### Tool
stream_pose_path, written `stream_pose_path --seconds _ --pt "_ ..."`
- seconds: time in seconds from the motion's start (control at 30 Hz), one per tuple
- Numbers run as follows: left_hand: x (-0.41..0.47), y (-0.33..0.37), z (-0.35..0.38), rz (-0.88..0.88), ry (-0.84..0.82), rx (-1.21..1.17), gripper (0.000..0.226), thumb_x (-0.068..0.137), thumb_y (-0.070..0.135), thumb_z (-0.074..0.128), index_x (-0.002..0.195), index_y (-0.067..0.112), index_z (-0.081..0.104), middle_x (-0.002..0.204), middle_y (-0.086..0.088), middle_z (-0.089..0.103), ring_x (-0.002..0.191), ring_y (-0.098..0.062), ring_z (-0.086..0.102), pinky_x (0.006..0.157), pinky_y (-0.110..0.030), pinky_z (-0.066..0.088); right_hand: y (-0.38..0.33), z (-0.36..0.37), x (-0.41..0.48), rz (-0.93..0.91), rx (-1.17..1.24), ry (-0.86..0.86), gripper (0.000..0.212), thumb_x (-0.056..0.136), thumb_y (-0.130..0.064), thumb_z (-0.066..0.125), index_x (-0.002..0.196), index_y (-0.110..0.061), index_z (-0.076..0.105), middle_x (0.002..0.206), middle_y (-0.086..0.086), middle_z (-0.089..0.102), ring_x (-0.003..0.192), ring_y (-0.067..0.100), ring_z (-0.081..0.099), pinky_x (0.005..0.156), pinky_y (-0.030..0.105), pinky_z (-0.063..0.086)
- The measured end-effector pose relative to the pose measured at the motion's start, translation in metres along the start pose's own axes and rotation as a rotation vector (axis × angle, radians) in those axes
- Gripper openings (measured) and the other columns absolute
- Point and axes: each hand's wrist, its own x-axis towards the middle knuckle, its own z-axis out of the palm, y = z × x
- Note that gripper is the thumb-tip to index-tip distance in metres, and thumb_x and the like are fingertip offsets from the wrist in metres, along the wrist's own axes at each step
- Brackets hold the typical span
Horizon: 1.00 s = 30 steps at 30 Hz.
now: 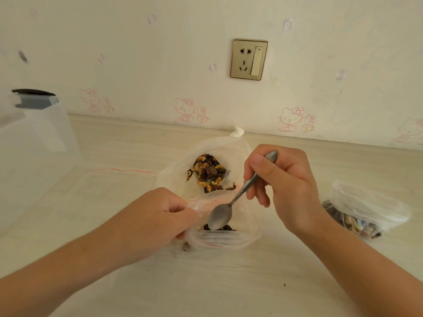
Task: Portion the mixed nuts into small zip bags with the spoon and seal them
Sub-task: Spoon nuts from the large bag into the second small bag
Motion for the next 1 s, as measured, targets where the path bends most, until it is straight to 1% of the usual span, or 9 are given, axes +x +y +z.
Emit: stream_pose_path --seconds 0.07,0.2,0.4,0.57,0.7,0.8,0.9,0.93,1.0 --pt "0.001 -0.001 0.0 0.01 0.003 0.009 0.043 0.08 0.054 0.051 0.056 0.02 0.059 0.045 0.006 0.05 0.054 -0.017 0.044 0.053 -0.028 0.033 0.001 -0.003 0.002 0.016 0.0 0.055 0.034 0.097 -0.014 0.052 0.067 -0.007 0.065 0.055 0.015 0.057 0.04 0.034 0.046 0.037 0.025 0.034" --pt "0.001 -0.003 -0.002 0.042 0.007 0.01 0.047 0.083 0.054 0.052 0.057 0.015 0.053 0.045 0.006 0.047 0.051 -0.015 0.041 0.053 -0.029 0.033 0.003 -0.007 0.007 0.043 0.044 0.147 0.035 0.097 -0.017 0.052 0.066 -0.01 0.066 0.051 0.014 0.058 0.035 0.025 0.042 0.036 0.023 0.032" --pt "0.003 -0.005 -0.005 0.087 0.058 0.051 0.057 0.099 0.049 0.059 0.059 0.01 0.05 0.049 0.005 0.047 0.045 -0.007 0.039 0.05 -0.02 0.035 0.005 -0.005 0.004 0.017 -0.014 0.069 0.035 0.098 -0.016 0.051 0.067 -0.009 0.066 0.054 0.014 0.058 0.039 0.033 0.045 0.036 0.026 0.034" --pt "0.004 -0.002 -0.012 0.198 0.217 -0.061 0.061 0.085 0.066 0.058 0.062 0.01 0.06 0.047 0.002 0.049 0.04 -0.01 0.035 0.044 -0.016 0.034 0.005 -0.006 0.006 0.012 0.008 0.153 0.035 0.1 -0.017 0.052 0.069 -0.011 0.068 0.054 0.015 0.06 0.037 0.024 0.045 0.038 0.023 0.035" --pt "0.021 -0.006 -0.025 0.318 0.503 -0.263 0.029 0.088 0.041 0.063 0.069 0.019 0.066 0.054 0.003 0.055 0.047 -0.011 0.045 0.047 -0.018 0.038 0.011 -0.015 0.016 0.122 0.03 0.327 0.036 0.106 -0.02 0.053 0.074 -0.014 0.068 0.062 0.015 0.067 0.041 0.021 0.049 0.041 0.025 0.041" --pt "0.046 -0.009 -0.029 0.29 0.653 -0.243 0.01 0.084 0.04 0.067 0.09 0.032 0.067 0.08 0.016 0.064 0.065 -0.001 0.055 0.061 -0.014 0.043 0.02 -0.015 0.02 0.238 -0.084 0.302 0.031 0.108 -0.022 0.052 0.086 -0.01 0.069 0.071 0.014 0.073 0.05 0.021 0.058 0.044 0.03 0.049" --pt "0.069 -0.011 -0.027 0.083 0.464 -0.029 0.059 0.085 0.059 0.072 0.134 0.032 0.052 0.121 0.019 0.057 0.1 0.003 0.057 0.074 -0.021 0.043 0.026 -0.015 0.019 0.265 -0.18 0.279 0.03 0.108 -0.021 0.051 0.088 -0.008 0.069 0.071 0.012 0.073 0.052 0.021 0.06 0.046 0.031 0.052" --pt "0.074 -0.011 -0.025 0.015 0.363 0.003 0.069 0.084 0.061 0.073 0.141 0.031 0.046 0.126 0.018 0.055 0.104 0.002 0.056 0.075 -0.022 0.044 0.026 -0.016 0.019 0.255 -0.205 0.282 0.031 0.108 -0.02 0.05 0.086 -0.008 0.069 0.068 0.011 0.072 0.052 0.021 0.06 0.046 0.03 0.051" --pt "0.079 -0.011 -0.026 -0.061 0.229 0.033 0.069 0.081 0.064 0.074 0.137 0.034 0.046 0.12 0.021 0.058 0.098 0.001 0.061 0.071 -0.023 0.047 0.025 -0.019 0.02 0.242 -0.259 0.284 0.033 0.107 -0.02 0.051 0.081 -0.01 0.068 0.064 0.009 0.07 0.051 0.019 0.059 0.045 0.028 0.05"
